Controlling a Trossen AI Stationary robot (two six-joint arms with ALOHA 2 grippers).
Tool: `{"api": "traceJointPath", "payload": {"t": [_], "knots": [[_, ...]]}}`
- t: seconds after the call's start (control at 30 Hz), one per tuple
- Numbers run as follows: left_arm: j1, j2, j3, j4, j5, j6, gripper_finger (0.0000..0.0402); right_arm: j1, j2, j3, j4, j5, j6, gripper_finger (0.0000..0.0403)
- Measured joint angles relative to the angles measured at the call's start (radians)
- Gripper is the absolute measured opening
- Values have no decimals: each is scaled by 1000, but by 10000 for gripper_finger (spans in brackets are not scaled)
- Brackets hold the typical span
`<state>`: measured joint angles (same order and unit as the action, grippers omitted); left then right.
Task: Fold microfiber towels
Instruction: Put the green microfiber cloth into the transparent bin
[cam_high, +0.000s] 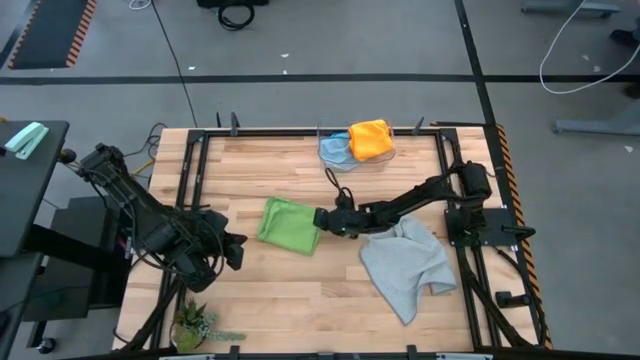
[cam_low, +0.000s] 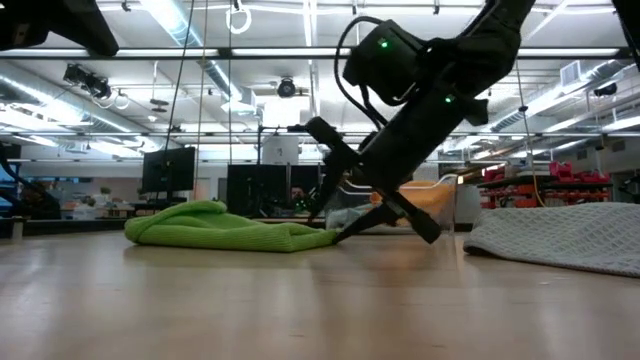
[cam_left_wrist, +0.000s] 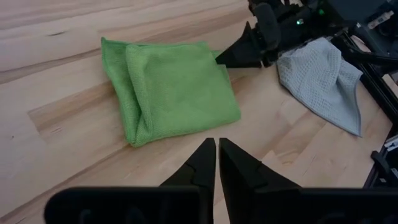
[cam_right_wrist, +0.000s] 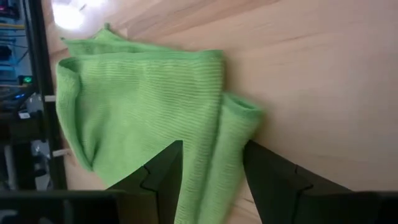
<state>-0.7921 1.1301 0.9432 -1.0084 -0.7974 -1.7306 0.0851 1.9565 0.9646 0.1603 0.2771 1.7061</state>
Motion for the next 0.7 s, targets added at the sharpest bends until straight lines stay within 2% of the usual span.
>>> {"api": "traceJointPath", "payload": {"t": [0.33,0.53,0.7], "knots": [[19,0,0,-39,21,0,33,6,113,138,11,-51,-9,176],[81,0,0,-46,148,74,24,6,169,214,11,-90,-9,176],[144,0,0,-44,296,219,25,1,173,219,8,-106,-31,167]]}}
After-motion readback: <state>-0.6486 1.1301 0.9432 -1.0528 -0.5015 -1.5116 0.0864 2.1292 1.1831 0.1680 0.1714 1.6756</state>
